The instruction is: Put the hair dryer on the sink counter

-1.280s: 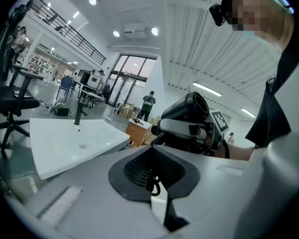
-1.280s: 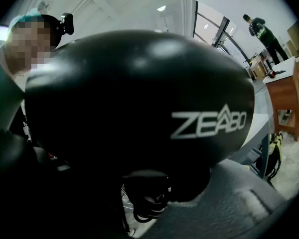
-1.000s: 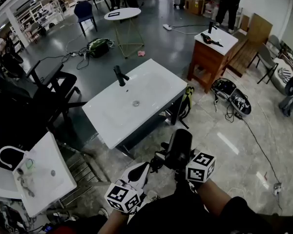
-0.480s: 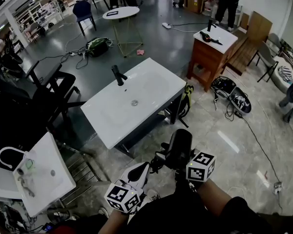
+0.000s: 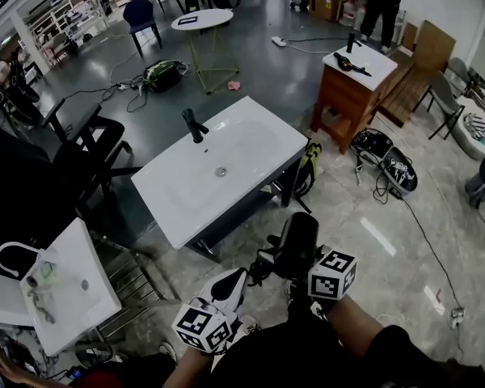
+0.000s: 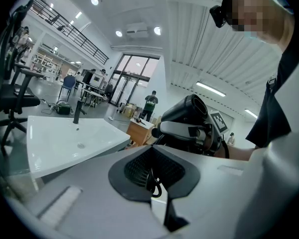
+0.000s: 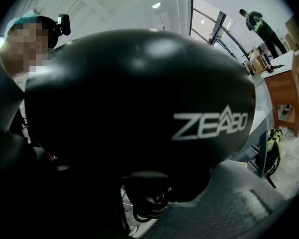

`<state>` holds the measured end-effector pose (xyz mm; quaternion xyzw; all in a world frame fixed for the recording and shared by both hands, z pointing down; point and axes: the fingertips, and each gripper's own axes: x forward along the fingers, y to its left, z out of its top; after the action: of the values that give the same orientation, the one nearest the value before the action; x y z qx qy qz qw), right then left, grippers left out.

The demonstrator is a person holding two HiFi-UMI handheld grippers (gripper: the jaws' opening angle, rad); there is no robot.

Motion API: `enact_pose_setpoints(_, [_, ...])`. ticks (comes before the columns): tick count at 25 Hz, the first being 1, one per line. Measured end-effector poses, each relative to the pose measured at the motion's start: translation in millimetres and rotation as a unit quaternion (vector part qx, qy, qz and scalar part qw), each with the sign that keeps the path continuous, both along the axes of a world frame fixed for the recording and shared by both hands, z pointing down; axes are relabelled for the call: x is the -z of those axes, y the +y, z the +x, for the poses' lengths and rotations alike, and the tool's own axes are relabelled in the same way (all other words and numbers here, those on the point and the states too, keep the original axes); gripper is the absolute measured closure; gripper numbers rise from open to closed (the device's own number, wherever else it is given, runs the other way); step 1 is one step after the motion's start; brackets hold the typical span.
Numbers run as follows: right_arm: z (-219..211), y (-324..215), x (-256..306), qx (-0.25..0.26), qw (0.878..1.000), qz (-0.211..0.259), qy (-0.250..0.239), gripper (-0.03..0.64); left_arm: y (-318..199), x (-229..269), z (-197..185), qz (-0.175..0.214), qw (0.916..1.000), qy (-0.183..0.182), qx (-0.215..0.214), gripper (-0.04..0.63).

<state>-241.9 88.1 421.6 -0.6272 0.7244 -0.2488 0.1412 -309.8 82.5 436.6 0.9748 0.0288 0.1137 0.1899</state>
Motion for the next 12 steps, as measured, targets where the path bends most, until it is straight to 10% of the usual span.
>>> enact_pose_setpoints(12, [34.3, 0.0, -9.3, 0.007, 1.000, -0.009, -0.010, 0.417, 0.4, -8.7, 28.4, -0.007, 0.9998, -0.013, 0.012, 0.592])
